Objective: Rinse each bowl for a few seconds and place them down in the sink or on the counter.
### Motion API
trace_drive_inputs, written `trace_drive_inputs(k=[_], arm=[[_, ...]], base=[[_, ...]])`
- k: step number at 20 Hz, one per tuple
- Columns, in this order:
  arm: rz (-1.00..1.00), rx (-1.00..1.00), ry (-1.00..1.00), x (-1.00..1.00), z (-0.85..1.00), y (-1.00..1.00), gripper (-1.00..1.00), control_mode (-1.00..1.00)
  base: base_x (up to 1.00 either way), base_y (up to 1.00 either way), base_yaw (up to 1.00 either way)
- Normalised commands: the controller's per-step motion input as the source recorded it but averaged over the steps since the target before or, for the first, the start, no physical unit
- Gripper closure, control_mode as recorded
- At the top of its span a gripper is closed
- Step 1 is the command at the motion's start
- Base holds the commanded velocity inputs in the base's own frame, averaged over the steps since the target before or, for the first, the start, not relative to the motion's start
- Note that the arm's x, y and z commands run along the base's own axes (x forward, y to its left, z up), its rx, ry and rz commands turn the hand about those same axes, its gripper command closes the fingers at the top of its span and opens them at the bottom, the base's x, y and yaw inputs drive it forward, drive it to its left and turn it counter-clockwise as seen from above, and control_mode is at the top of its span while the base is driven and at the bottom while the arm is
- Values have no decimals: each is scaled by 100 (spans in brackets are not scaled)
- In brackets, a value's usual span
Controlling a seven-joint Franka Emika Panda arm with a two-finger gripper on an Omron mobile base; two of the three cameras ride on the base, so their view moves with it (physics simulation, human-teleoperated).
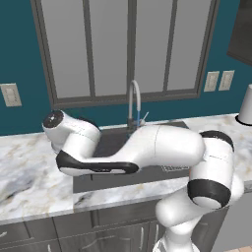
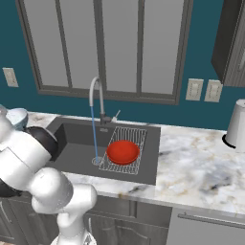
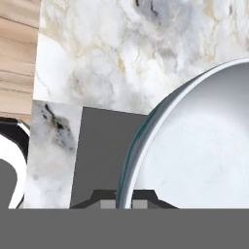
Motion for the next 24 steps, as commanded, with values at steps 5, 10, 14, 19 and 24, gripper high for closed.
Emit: trace_drive_inputs(k=[5,10,14,19,24], arm=[[-6,23,-4,-6,0,-61,100,-100],[-4,21,11,10,4,-54,100,-100],[-3,12,13,18,0,-46,100,-100],[-5,2,5,26,0,-36,100,-100],[-6,0,0,24,0,-27,100,-100]], base=[[0,0,0],[0,0,0],[0,0,0],[0,0,0],[0,0,0]])
